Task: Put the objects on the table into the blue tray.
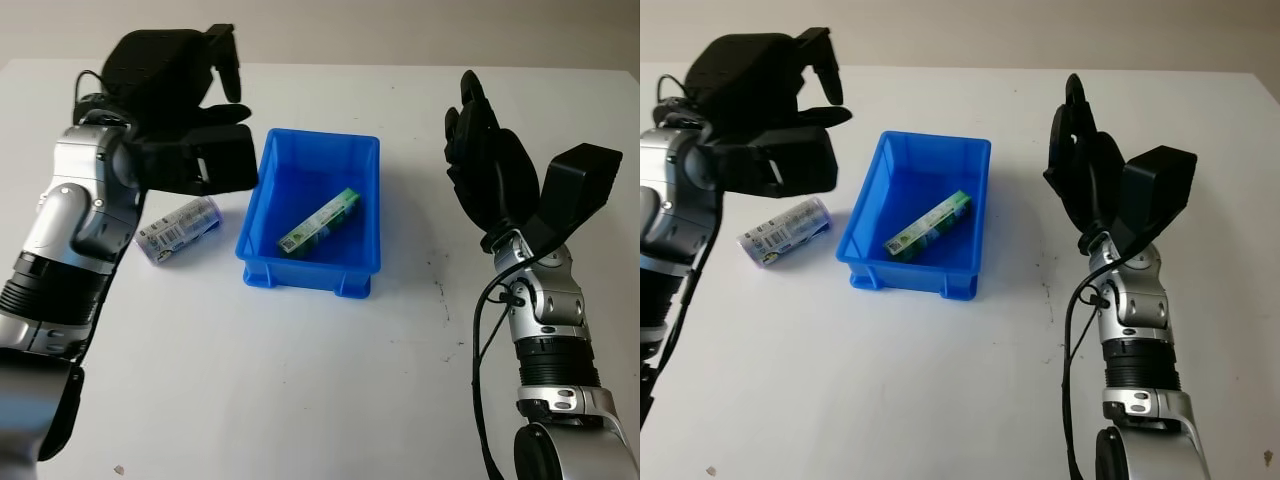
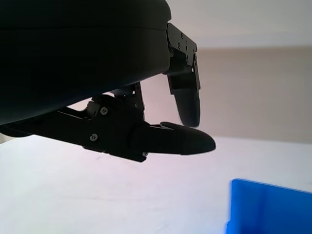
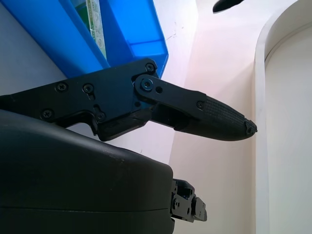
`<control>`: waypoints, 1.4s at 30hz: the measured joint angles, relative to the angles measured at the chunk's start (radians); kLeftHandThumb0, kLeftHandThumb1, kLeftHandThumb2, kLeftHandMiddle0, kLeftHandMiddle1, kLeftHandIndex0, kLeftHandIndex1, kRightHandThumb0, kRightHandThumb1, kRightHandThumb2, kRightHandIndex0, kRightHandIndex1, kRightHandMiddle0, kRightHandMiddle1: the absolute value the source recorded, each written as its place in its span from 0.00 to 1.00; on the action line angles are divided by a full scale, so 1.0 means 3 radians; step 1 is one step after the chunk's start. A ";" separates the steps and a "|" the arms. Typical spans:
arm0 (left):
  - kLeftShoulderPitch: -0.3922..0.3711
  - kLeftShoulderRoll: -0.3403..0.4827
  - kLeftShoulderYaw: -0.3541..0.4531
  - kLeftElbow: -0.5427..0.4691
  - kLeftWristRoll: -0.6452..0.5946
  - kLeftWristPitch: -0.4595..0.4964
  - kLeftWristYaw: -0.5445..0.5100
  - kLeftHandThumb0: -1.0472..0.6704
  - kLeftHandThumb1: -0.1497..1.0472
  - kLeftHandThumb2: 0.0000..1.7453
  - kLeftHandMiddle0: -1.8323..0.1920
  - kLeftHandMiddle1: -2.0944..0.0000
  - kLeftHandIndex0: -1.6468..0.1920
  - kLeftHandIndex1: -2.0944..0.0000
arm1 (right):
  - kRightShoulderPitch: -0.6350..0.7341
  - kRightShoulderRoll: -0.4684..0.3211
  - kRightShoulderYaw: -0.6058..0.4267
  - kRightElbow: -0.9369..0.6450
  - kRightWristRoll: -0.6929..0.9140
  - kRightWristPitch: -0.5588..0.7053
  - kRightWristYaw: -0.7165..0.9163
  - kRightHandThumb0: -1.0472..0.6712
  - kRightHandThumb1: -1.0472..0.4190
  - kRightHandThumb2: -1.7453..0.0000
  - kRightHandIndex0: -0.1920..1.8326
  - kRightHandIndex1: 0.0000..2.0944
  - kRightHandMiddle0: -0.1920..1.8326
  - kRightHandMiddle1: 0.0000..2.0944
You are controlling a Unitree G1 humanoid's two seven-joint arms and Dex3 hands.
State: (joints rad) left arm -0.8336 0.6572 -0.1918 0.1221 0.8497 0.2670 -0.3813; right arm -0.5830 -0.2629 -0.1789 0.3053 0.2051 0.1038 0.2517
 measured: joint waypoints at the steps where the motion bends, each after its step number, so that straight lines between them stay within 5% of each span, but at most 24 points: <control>1: 0.0070 0.0047 0.0001 -0.0106 0.0033 0.0085 -0.0108 0.11 1.00 0.16 0.76 0.95 0.86 0.88 | -0.0002 0.0001 0.0002 0.0003 0.0000 -0.0003 0.0003 0.16 0.00 0.57 0.00 0.00 0.00 0.00; 10: 0.0844 0.0179 0.0331 -0.1060 0.0029 0.0739 -0.0581 0.08 1.00 0.13 0.87 0.99 0.94 0.95 | -0.0015 0.0008 0.0019 0.0008 -0.0006 0.0008 -0.0027 0.16 0.00 0.57 0.00 0.00 0.00 0.00; 20: 0.1247 0.0390 0.0259 -0.1478 0.0497 0.0987 -0.1083 0.05 1.00 0.20 0.84 0.96 0.91 0.95 | -0.0019 0.0033 0.0050 0.0010 -0.0022 0.0020 -0.0068 0.17 0.00 0.57 0.00 0.00 0.00 0.00; 22: 0.1283 0.0374 0.0203 -0.1527 0.0645 0.0990 -0.1084 0.05 1.00 0.18 0.97 0.57 0.93 0.81 | -0.0022 0.0035 0.0055 0.0011 -0.0022 0.0020 -0.0063 0.17 0.00 0.57 0.00 0.00 0.00 0.00; 29: 0.1369 0.0177 0.0072 -0.1571 0.1097 0.0980 -0.1110 0.05 1.00 0.19 1.00 0.51 1.00 0.79 | -0.0024 0.0036 0.0053 0.0011 -0.0019 0.0020 -0.0065 0.17 0.00 0.57 0.00 0.00 0.00 0.00; 33: 0.1384 0.0115 0.0004 -0.1524 0.1253 0.0846 -0.1053 0.07 1.00 0.17 0.99 0.55 0.98 0.79 | -0.0025 0.0036 0.0051 0.0011 -0.0013 0.0019 -0.0062 0.17 0.00 0.57 0.00 0.00 0.00 0.00; 35: 0.1406 0.0070 -0.0023 -0.1456 0.1354 0.0810 -0.0946 0.08 1.00 0.16 0.94 0.66 0.94 0.81 | -0.0025 0.0037 0.0050 0.0011 -0.0007 0.0019 -0.0061 0.17 0.00 0.57 0.00 0.00 0.00 0.00; 37: 0.1451 -0.0001 -0.0085 -0.1349 0.1526 0.0802 -0.0811 0.09 1.00 0.14 0.99 0.35 0.90 0.77 | -0.0025 0.0037 0.0045 0.0011 -0.0002 0.0019 -0.0062 0.17 0.00 0.57 0.00 0.00 0.00 0.00; 40: 0.1504 -0.0160 -0.0161 -0.1164 0.1724 0.0807 -0.0648 0.11 1.00 0.11 1.00 0.16 0.89 0.67 | -0.0025 0.0037 0.0043 0.0011 0.0001 0.0020 -0.0062 0.17 0.00 0.57 0.00 0.00 0.00 0.00; 42: 0.1523 -0.0233 -0.0217 -0.1051 0.1842 0.0803 -0.0547 0.11 1.00 0.11 1.00 0.15 0.84 0.75 | -0.0025 0.0037 0.0042 0.0011 0.0005 0.0020 -0.0060 0.17 0.00 0.57 0.00 0.00 0.00 0.00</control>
State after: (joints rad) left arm -0.3767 0.5872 -0.2568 -0.1932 1.4025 0.5078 -0.5455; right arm -0.5905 -0.2519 -0.1663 0.3087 0.2065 0.1097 0.2336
